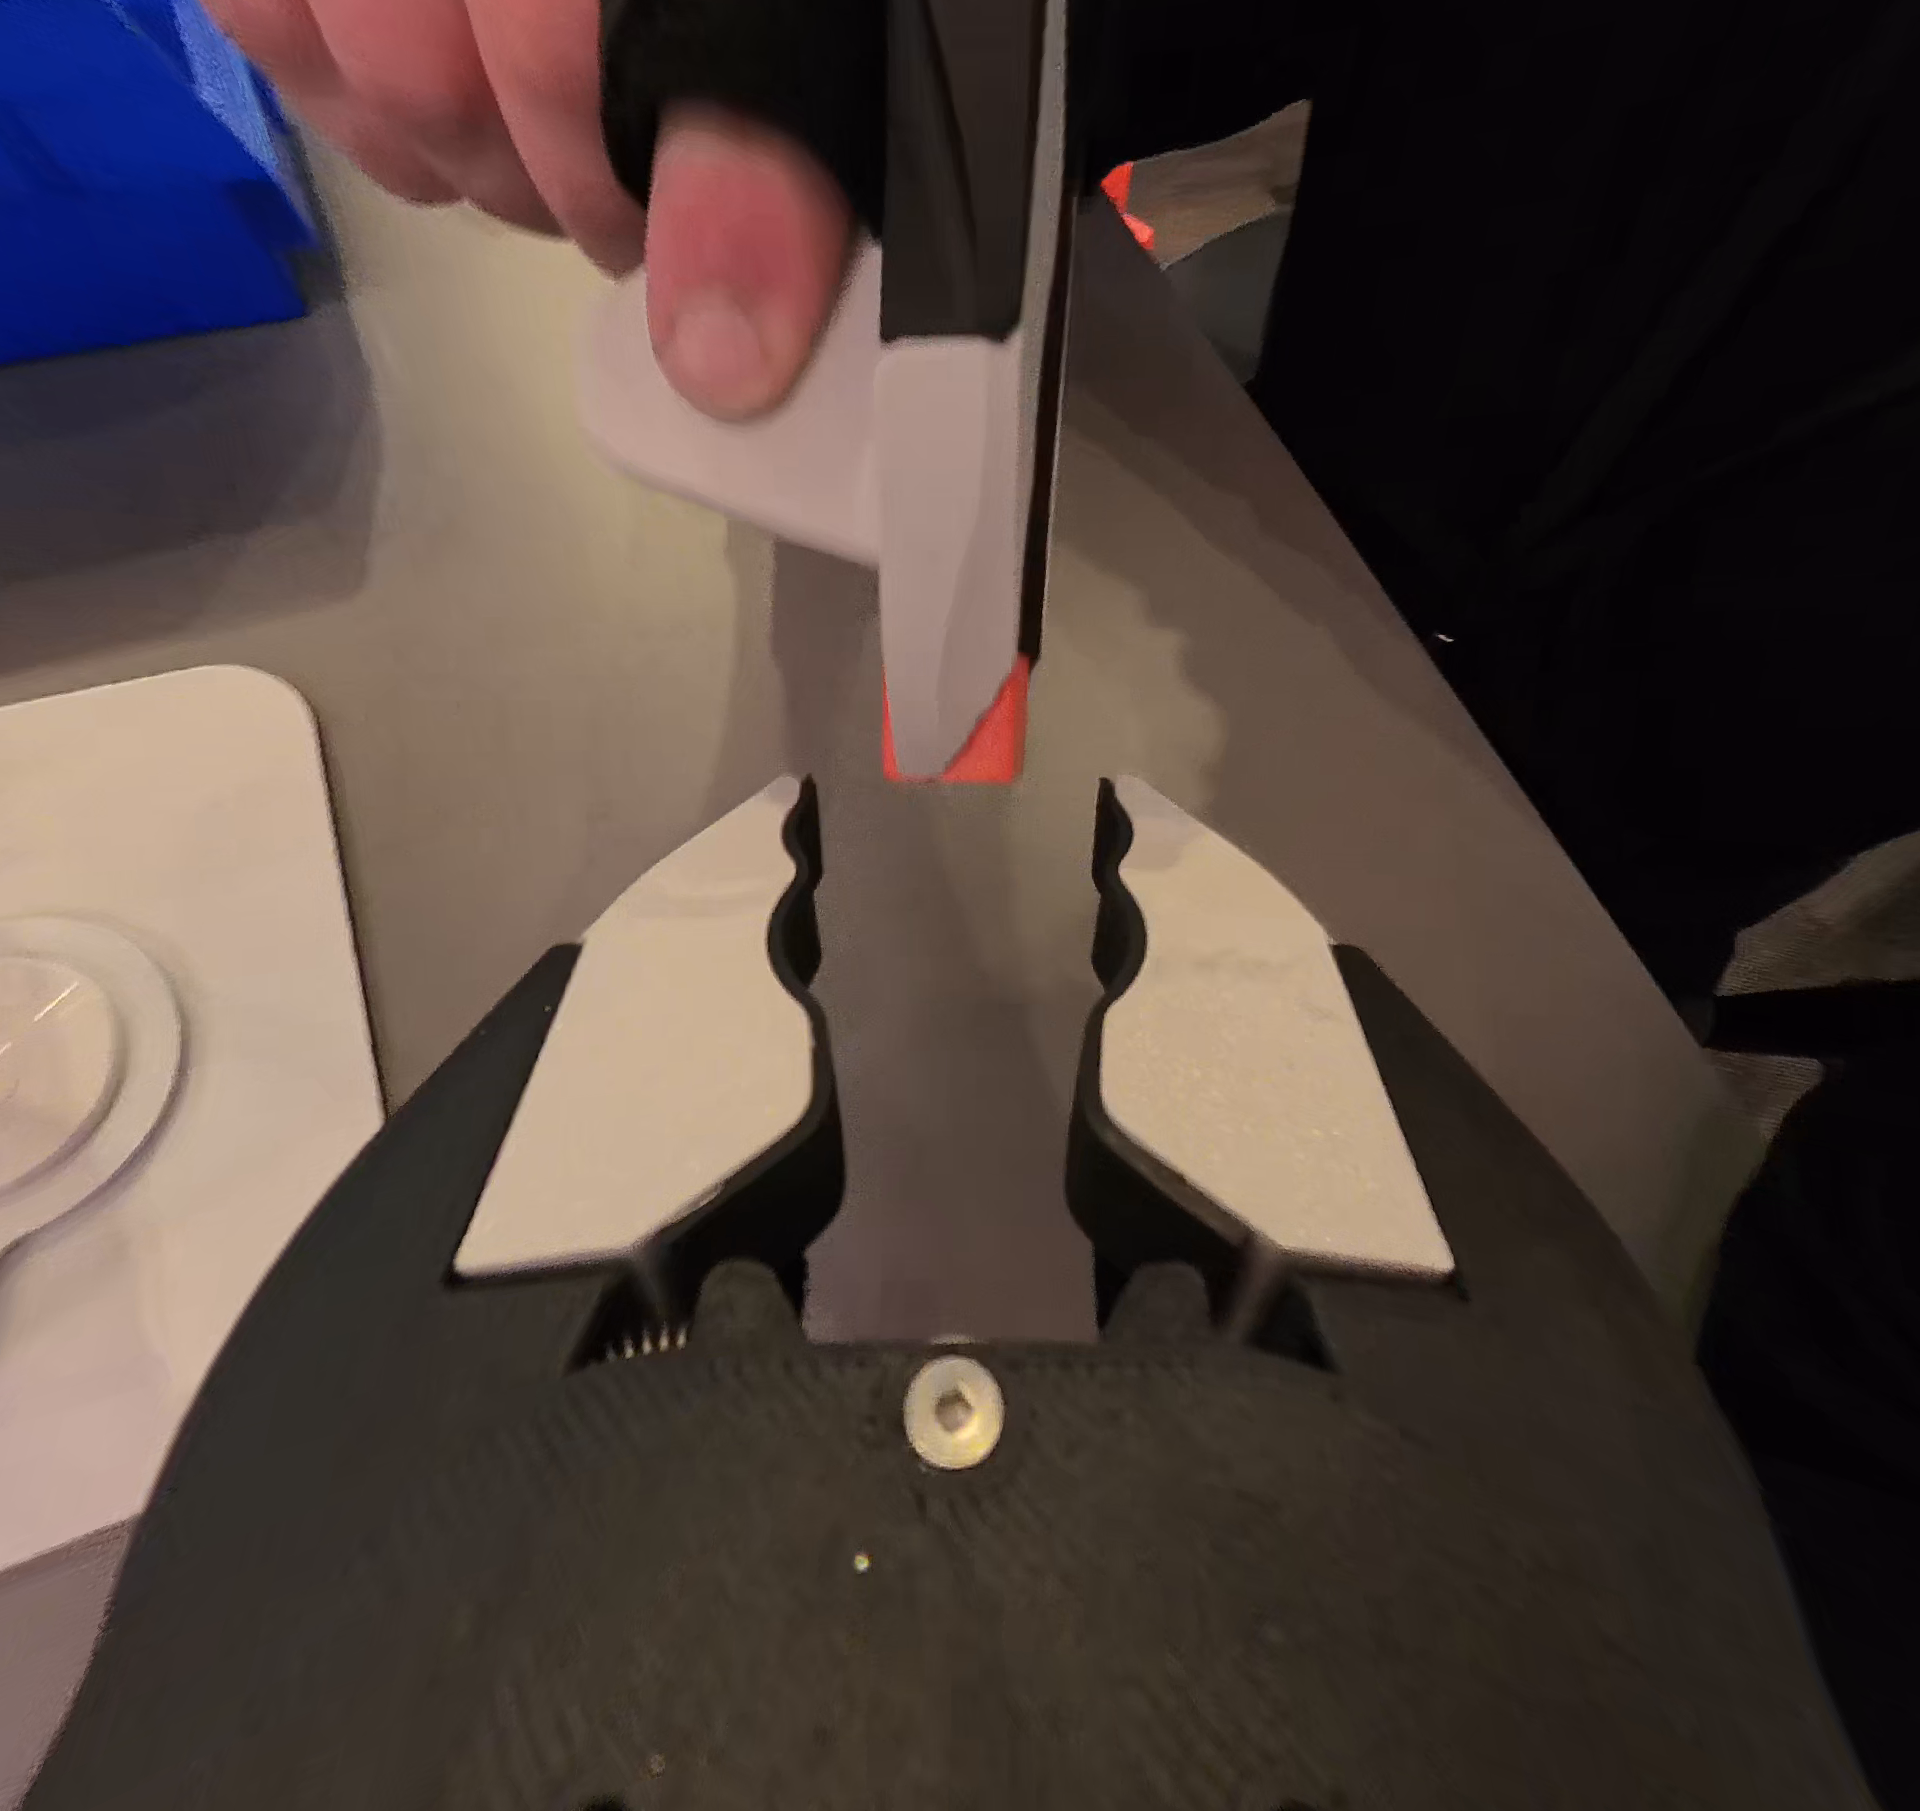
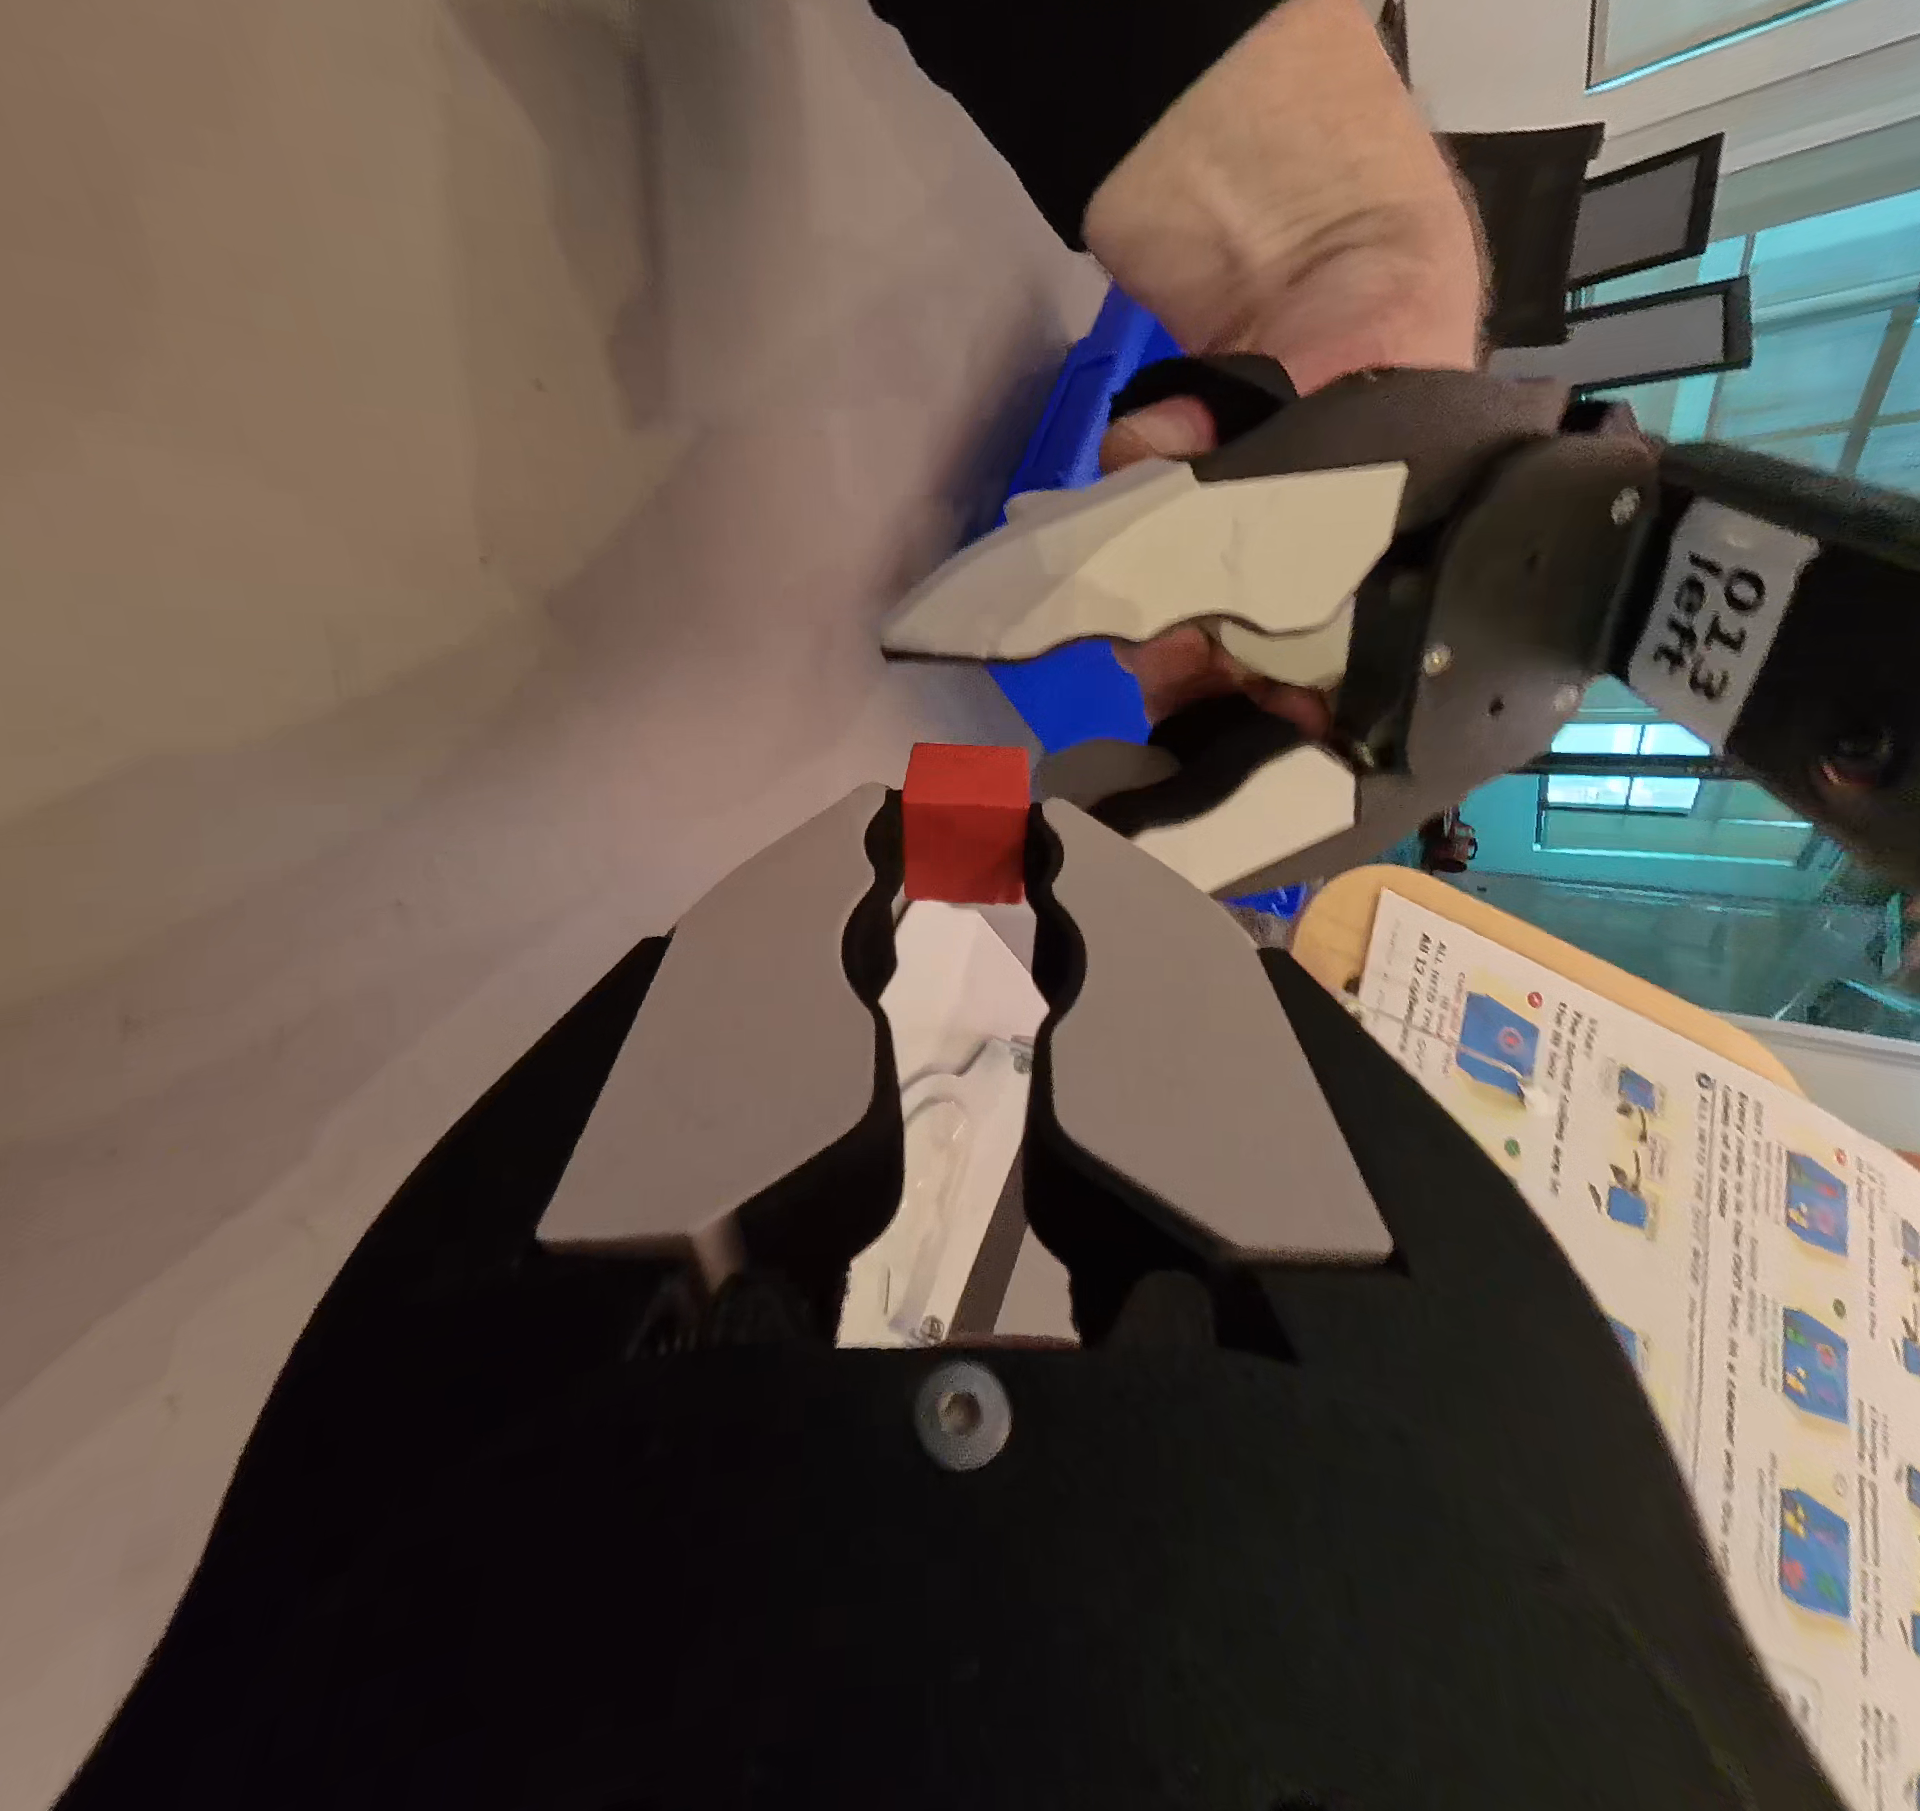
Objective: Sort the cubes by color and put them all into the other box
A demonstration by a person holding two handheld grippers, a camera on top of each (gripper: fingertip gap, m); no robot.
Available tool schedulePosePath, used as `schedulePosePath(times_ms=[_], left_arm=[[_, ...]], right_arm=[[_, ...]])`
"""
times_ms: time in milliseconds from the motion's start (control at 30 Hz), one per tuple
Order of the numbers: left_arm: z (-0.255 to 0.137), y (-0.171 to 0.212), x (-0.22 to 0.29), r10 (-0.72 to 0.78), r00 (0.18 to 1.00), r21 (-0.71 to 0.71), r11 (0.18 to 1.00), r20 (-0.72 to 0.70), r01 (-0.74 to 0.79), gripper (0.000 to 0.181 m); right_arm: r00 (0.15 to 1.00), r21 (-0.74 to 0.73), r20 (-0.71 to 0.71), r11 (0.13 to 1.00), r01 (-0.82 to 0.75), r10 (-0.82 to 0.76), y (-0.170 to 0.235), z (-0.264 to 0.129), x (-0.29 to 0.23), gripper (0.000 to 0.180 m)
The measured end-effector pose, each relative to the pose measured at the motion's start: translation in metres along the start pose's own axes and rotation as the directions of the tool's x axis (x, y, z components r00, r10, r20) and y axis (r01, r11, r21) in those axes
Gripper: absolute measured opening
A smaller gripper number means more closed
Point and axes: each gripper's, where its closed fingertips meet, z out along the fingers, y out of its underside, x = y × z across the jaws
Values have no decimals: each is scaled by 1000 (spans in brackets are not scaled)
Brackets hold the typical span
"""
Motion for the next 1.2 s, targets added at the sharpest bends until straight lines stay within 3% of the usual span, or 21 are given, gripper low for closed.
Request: schedulePosePath(times_ms=[167, 233, 333, 400, 500, 733, 833, 900, 933, 1200], left_arm=[[-22, -5, -10, -9, 994, 26, 1000, 105, 6, 42], [-34, -7, -14, 2, 988, 48, 999, 155, -10, 25], [-52, -14, -18, 9, 973, 81, 996, 230, -28, 0], [-63, -15, -22, 19, 958, 79, 996, 286, -44, 0], [-72, -18, -22, 31, 941, 74, 995, 337, -60, 0], [-71, -10, -23, 53, 928, -12, 999, 369, -52, 0], [-68, -7, -23, 53, 930, -30, 999, 365, -45, 0], [-69, -4, -25, 48, 928, -44, 998, 371, -35, 0], [-70, -3, -26, 46, 925, -45, 999, 376, -31, 0], [-100, 14, -31, 22, 880, -88, 996, 474, 22, 1]], right_arm=[[994, -38, -79, 997, -73, 70, 30, -31, 28, 22], [986, -61, -119, 990, -124, 116, 50, -49, 42, 22], [965, -173, -197, 962, -211, 176, 102, -80, 59, 22], [937, -231, -250, 924, -304, 245, 143, -102, 67, 22], [870, -316, -333, 826, -467, 364, 212, -135, 67, 22], [650, -485, -390, 454, -747, 653, 347, -175, 1, 23], [538, -522, -381, 306, -796, 752, 374, -173, -31, 22], [499, -569, -434, 200, -797, 750, 394, -177, -45, 57], [500, -587, -451, 176, -790, 740, 399, -179, -48, 61], [520, -539, -480, 230, -810, 707, 383, -180, -23, 54]])
